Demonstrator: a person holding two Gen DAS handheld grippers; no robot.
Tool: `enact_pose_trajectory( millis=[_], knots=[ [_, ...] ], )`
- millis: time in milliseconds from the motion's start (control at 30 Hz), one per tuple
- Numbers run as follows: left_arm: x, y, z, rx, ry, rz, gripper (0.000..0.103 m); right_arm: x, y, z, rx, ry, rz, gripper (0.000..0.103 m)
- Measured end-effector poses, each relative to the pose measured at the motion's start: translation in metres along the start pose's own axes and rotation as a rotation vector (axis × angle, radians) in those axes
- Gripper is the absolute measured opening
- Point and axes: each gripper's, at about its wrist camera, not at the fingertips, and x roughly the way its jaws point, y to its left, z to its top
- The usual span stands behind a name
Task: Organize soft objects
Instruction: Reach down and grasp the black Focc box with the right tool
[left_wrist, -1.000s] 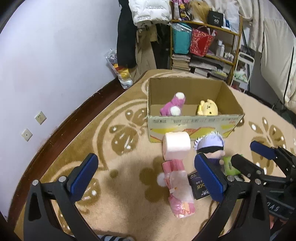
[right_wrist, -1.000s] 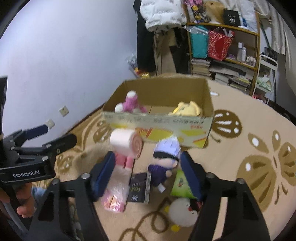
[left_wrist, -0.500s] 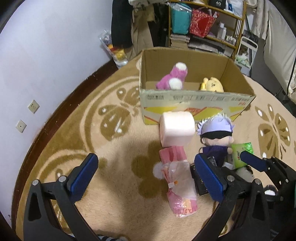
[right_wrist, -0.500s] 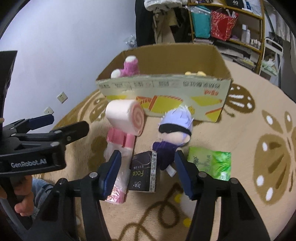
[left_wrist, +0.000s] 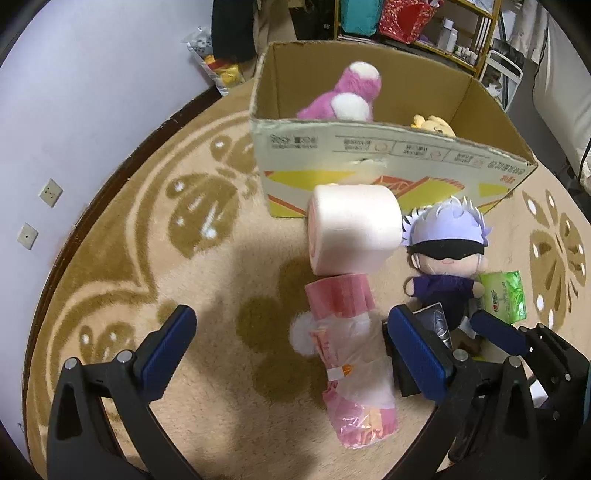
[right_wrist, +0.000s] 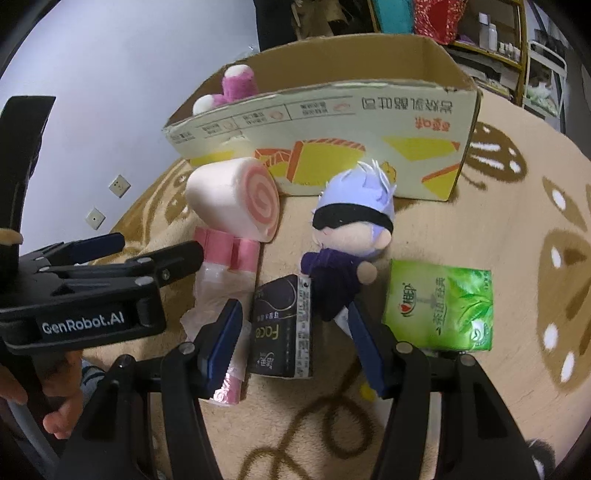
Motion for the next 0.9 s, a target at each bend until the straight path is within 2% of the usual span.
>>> enact_pose_trajectory(
  millis=[167, 367, 733, 900],
  knots=[
    [0.012, -0.002, 0.0, -0.002, 0.034, -0.003, 0.103, 0.013, 0.001, -0.001, 0.0, 0.031, 0.005, 0.062],
    [0.021, -0.005, -0.001, 0.011, 0.074, -0.007, 0.103, 0.027, 0.0, -0.001, 0.017, 0.069, 0.001, 0.053],
    [0.041, -0.01, -0.005, 0.044, 0.136, 0.009, 0.103, 0.039, 0.002, 0.0, 0.027, 0.095, 0.021, 0.053],
    [0.051, -0.005, -0.005, 0.018, 0.162, -0.006, 0.103, 0.043, 0.004, 0.002, 0.028, 0.1, 0.021, 0.053]
  ],
)
